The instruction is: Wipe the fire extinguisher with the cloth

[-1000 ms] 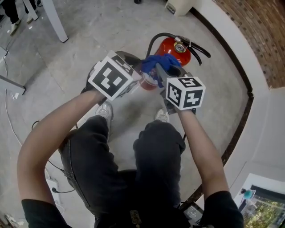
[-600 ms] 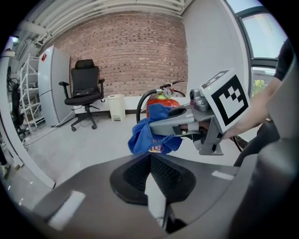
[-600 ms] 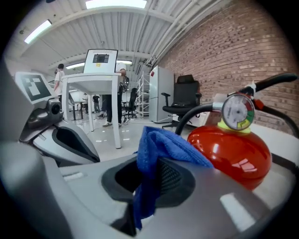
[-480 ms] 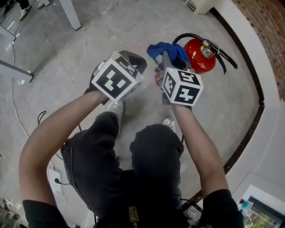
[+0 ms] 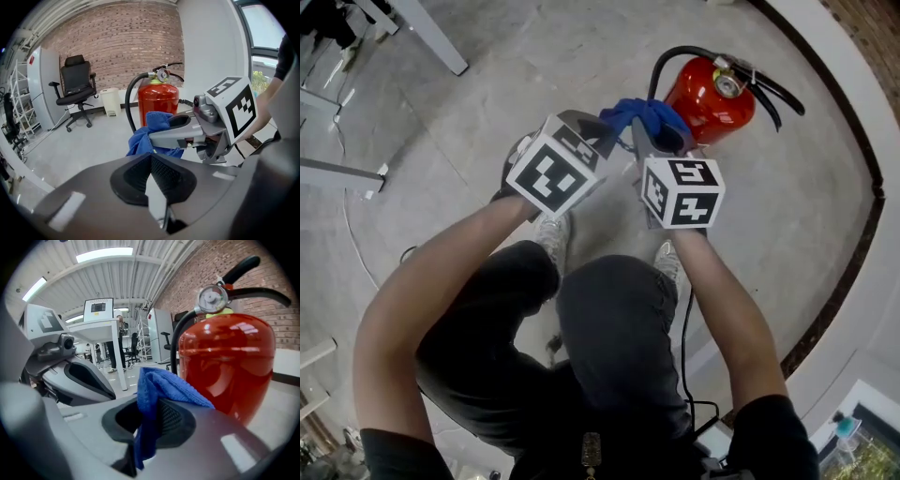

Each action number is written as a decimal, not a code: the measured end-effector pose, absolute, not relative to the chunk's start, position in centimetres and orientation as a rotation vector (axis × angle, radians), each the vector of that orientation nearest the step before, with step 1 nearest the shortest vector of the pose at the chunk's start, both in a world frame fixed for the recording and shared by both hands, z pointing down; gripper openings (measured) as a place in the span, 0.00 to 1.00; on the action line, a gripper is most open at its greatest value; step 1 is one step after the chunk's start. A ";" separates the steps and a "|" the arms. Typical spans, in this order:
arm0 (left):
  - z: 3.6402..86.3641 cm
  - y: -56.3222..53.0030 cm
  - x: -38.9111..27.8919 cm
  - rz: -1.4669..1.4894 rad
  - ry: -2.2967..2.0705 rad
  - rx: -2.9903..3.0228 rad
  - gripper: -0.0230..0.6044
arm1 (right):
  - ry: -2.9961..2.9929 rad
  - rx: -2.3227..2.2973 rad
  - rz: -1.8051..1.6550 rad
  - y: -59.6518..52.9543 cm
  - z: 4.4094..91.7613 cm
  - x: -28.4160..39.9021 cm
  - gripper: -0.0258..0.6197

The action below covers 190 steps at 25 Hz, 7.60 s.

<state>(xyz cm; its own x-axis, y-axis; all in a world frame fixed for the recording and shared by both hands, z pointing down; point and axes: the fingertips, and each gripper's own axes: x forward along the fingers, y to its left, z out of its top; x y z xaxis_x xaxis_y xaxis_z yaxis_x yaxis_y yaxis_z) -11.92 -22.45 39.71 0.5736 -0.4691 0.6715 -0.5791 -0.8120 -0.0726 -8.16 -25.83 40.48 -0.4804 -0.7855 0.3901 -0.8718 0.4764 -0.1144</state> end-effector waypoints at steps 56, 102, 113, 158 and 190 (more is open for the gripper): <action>44.7 -18.2 -7.0 0.951 -0.949 2.540 0.05 | -2.444 1.154 0.392 -21.7 45.2 -1.5 0.13; 46.5 -30.1 -6.6 0.568 -1.058 2.531 0.16 | -2.578 0.962 0.732 -20.0 43.1 -2.2 0.21; 48.8 -28.3 -5.8 0.603 -1.042 2.486 0.14 | -2.468 1.119 0.744 -19.7 45.9 3.9 0.21; 56.5 -21.2 3.5 0.692 -1.029 2.278 0.14 | -2.305 1.273 0.814 -18.2 51.0 12.0 0.04; 58.0 -29.9 -6.3 0.809 -1.197 2.327 0.14 | -2.297 1.212 0.867 -20.1 52.6 9.4 0.04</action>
